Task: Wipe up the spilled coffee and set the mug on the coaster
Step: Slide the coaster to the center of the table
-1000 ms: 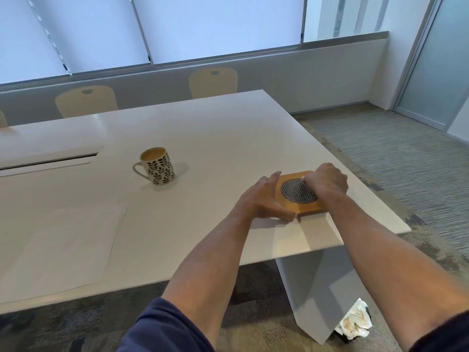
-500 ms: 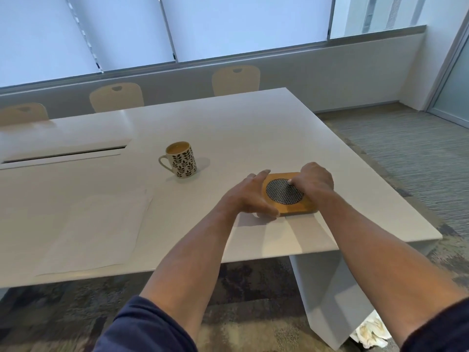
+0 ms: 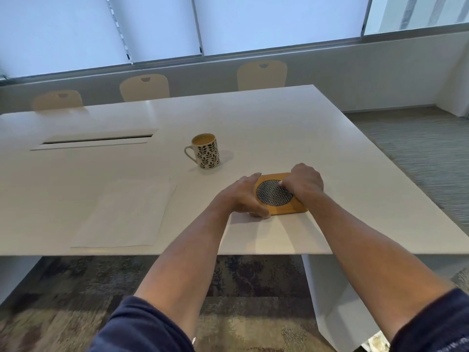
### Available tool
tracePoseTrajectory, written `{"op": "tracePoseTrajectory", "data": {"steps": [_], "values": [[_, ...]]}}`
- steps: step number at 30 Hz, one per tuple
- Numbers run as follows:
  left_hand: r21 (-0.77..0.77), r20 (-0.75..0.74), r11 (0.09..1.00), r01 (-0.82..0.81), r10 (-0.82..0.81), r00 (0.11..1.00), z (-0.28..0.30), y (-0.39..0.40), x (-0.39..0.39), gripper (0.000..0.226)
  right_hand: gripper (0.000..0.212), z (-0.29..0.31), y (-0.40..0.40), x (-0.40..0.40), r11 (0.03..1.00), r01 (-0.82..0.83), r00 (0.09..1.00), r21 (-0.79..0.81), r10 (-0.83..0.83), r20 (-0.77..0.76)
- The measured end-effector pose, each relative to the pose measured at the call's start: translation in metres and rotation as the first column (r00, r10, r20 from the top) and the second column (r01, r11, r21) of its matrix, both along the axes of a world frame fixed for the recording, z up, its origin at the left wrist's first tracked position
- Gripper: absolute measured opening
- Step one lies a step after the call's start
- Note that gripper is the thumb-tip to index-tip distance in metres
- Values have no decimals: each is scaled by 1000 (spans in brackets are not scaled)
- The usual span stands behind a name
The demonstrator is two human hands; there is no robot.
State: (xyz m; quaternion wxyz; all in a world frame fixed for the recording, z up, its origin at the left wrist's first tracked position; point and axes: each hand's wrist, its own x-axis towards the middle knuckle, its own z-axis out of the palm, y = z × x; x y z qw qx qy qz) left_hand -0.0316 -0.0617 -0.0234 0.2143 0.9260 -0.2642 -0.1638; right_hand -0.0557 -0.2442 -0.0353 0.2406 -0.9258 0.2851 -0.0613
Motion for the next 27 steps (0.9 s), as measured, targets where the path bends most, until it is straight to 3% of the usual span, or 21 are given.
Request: {"op": "tracePoseTrajectory", "data": {"steps": [7, 14, 19, 27], "values": [[8, -51, 999, -39, 39, 998, 0, 13, 8, 131, 44, -2, 5, 7, 998, -55, 998, -43, 53, -46], [49, -95, 998, -31, 36, 995, 4, 14, 13, 133, 48, 1, -14, 13, 988, -151, 981, 20, 152, -124], [162, -133, 987, -7, 28, 991, 11, 13, 16, 101, 48, -4, -21, 10, 980, -200, 975, 26, 201, -95], [296, -90, 955, 24, 3, 996, 22, 11, 18, 119, 49, -6, -18, 7, 967, -241, 967, -77, 233, -104]]}}
